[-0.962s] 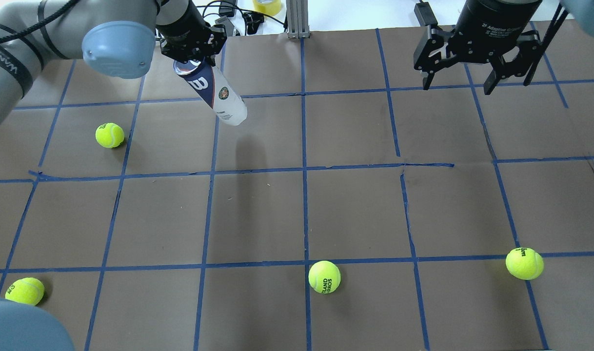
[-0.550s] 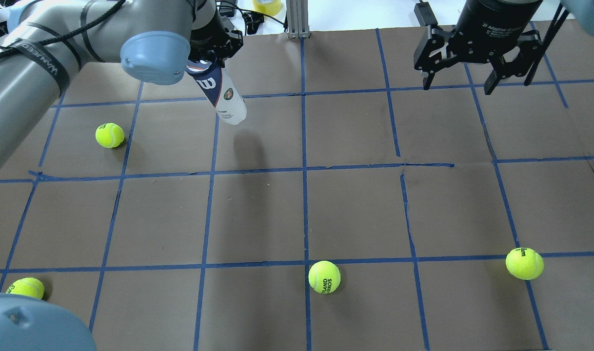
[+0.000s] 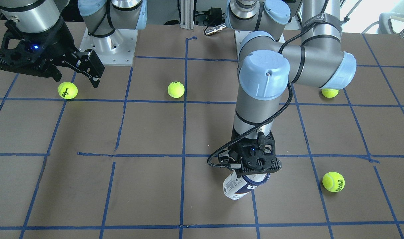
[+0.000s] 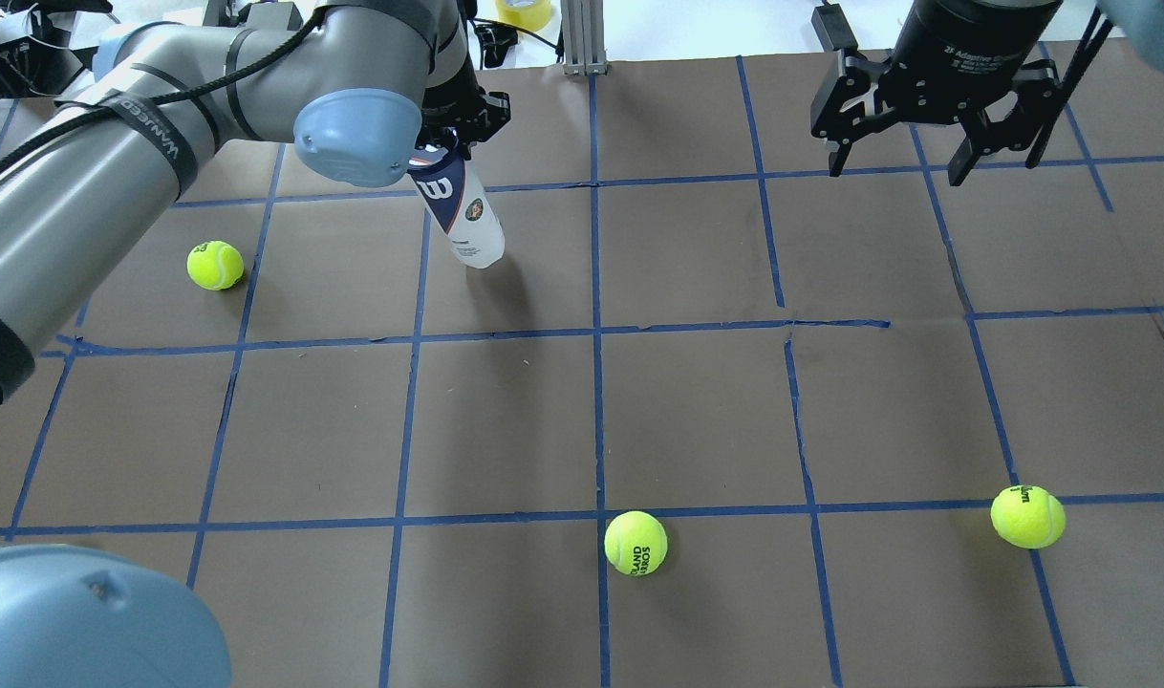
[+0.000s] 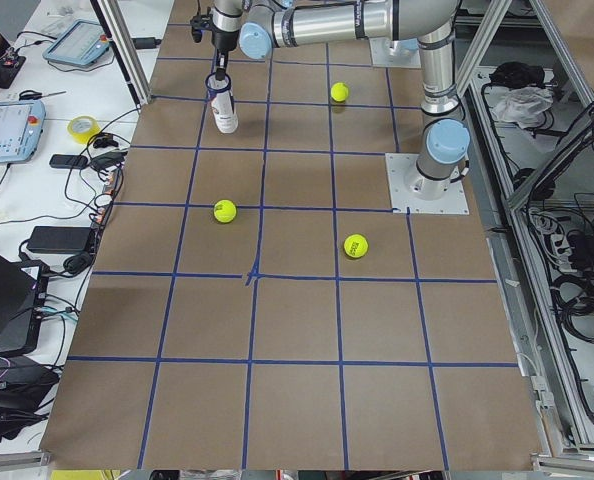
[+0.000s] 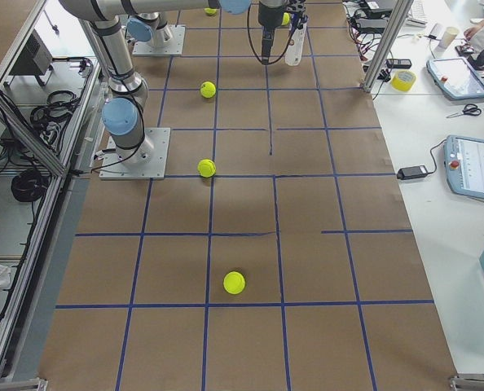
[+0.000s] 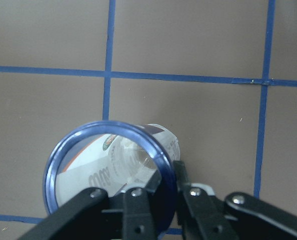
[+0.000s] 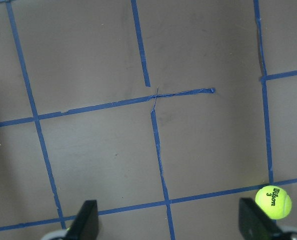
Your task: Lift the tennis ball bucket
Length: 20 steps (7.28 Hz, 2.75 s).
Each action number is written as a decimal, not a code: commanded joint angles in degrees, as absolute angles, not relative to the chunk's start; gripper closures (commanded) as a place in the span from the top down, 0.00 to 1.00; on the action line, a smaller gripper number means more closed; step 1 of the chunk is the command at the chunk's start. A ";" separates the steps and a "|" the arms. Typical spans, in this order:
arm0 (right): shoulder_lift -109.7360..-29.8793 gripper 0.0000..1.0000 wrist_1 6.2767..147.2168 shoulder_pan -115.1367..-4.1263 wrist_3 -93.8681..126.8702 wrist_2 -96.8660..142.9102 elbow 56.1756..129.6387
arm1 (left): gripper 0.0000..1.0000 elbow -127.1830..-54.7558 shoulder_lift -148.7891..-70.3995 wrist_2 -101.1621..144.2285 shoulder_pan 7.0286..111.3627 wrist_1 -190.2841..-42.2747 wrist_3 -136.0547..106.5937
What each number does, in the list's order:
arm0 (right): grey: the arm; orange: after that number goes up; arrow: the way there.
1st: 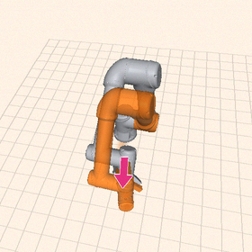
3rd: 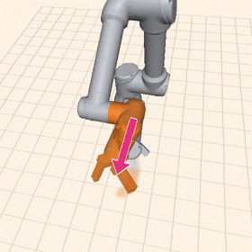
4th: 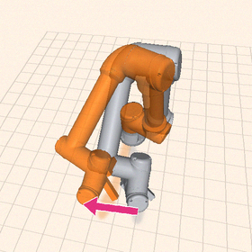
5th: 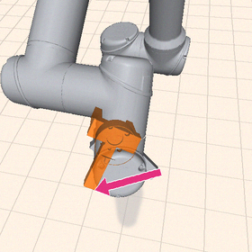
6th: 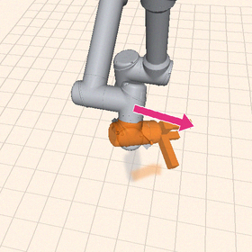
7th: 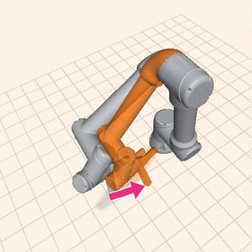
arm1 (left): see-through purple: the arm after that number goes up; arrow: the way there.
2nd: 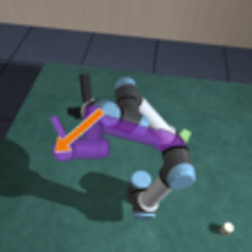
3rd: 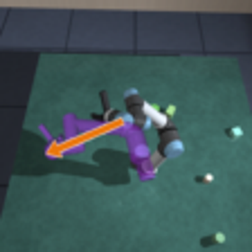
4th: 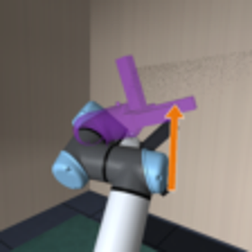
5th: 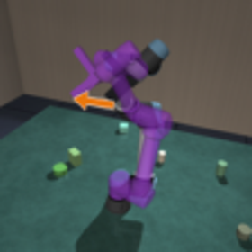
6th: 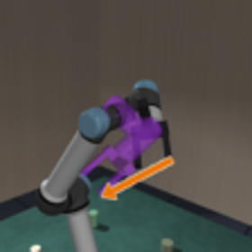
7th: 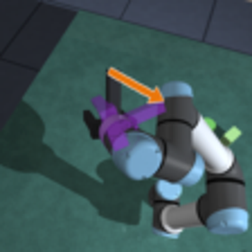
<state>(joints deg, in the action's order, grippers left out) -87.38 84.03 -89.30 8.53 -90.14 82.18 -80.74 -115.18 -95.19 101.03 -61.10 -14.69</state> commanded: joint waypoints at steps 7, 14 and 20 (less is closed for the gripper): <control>-87.28 1.00 84.02 -89.30 8.53 -90.18 82.18 | 1.00 -72.02 -112.77 -93.25 101.17 -73.42 -15.39; -87.27 1.00 83.85 -89.30 8.53 -90.18 82.18 | 1.00 -79.86 -99.16 -89.29 87.98 -87.81 2.27; -87.19 1.00 83.76 -89.30 8.53 -90.17 82.18 | 1.00 -88.42 -90.27 -89.04 86.40 -87.63 2.55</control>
